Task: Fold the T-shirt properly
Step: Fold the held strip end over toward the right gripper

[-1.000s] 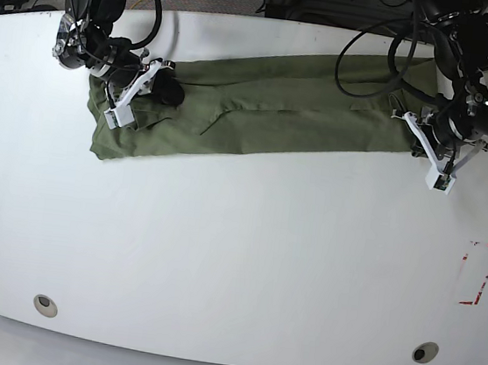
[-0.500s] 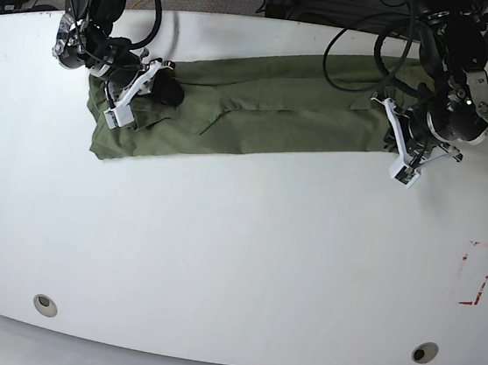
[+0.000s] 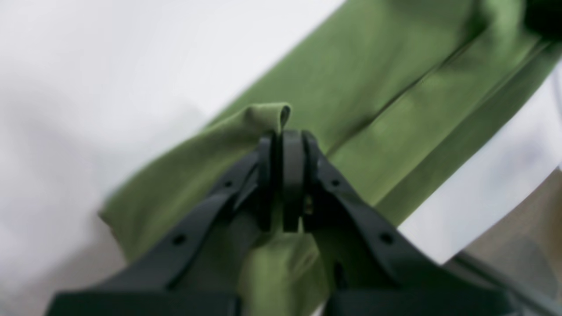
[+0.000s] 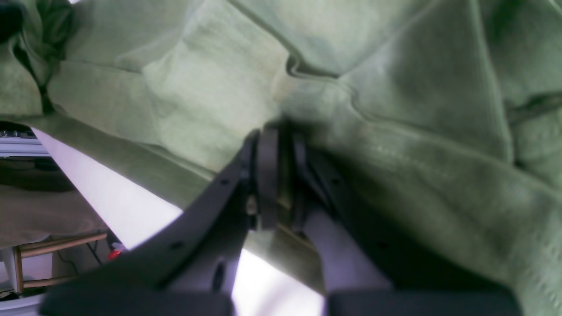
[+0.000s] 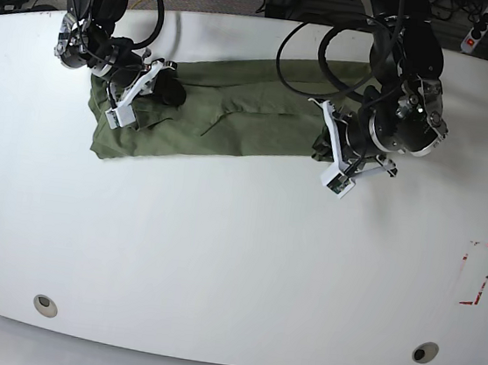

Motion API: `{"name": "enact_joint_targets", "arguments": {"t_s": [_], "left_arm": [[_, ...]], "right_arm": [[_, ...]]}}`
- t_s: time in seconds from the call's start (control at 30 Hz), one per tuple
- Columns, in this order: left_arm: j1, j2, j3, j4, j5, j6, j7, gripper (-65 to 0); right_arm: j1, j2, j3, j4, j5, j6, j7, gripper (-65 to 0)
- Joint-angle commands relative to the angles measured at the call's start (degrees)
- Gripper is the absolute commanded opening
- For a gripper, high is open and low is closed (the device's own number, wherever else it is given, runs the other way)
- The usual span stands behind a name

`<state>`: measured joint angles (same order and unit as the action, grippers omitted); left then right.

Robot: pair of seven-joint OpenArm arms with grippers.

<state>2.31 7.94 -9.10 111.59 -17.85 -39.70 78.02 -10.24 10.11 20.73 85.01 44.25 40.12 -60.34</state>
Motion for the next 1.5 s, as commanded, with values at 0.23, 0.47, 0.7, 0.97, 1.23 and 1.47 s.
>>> {"name": "enact_joint_targets", "arguments": {"t_s": [0.23,0.47,0.7,0.97,1.23,1.47], "left_arm": [[-3.67,1.06,5.89,-0.95,-0.48,-0.3,-0.88,-65.0],[-4.28,1.06,9.59,-4.73,-0.48,-0.3,-0.88,-65.0],[-4.9,1.06,13.28,-6.67,-0.57,-0.3,-1.14,-65.0],[-7.62,1.06,16.36,-12.29,-0.66,-0.3,-4.22,-65.0],[-10.7,1.06,16.36,-17.74,-0.66,-0.3,-5.62,-65.0],[-12.9,1.06,17.94,-20.47,-0.66,-0.3,-5.62,-65.0]], "right_arm": [[0.17,0.4,0.06,0.39,-1.13,-0.12,-0.98,-61.5],[0.17,0.4,0.06,0.39,-1.13,-0.12,-0.98,-61.5],[0.17,0.4,0.15,0.39,-1.13,-0.12,-0.98,-61.5],[0.17,0.31,0.15,0.39,-1.13,-0.12,-0.98,-61.5],[0.0,0.31,0.15,0.31,-1.13,-0.12,-0.89,-61.5],[0.0,-0.39,0.15,0.31,-1.13,-0.12,-0.89,-61.5]]}}
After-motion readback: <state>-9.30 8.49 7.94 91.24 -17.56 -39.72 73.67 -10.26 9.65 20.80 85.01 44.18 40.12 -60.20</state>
